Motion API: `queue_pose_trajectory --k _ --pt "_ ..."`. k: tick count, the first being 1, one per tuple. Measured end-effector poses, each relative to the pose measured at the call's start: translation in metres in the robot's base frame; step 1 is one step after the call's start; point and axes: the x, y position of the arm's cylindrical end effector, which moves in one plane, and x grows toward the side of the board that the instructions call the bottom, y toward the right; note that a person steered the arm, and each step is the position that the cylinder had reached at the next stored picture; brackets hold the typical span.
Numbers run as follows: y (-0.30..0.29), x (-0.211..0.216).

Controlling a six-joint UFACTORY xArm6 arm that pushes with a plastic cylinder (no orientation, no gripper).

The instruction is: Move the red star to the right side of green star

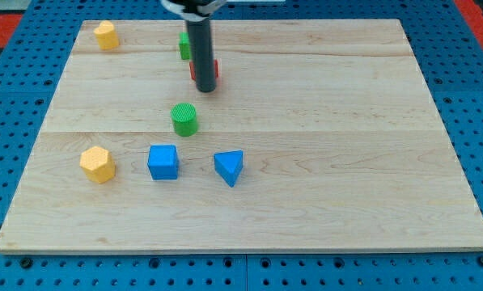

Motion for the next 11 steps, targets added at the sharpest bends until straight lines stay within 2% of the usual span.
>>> queue_pose_trajectory --k 1,2,3,5,6,8,9,10,11 --pt "0.021 -0.001" --pt "-0.011 0.026" --pt "-0.065 0.028" --pt "-0.035 0.011" --pt "-0.028 -0.013" --pt "0.038 -0.032" --pt "0.042 -0.049" --pt "0.055 -0.029" --pt "0.026 -0.016"
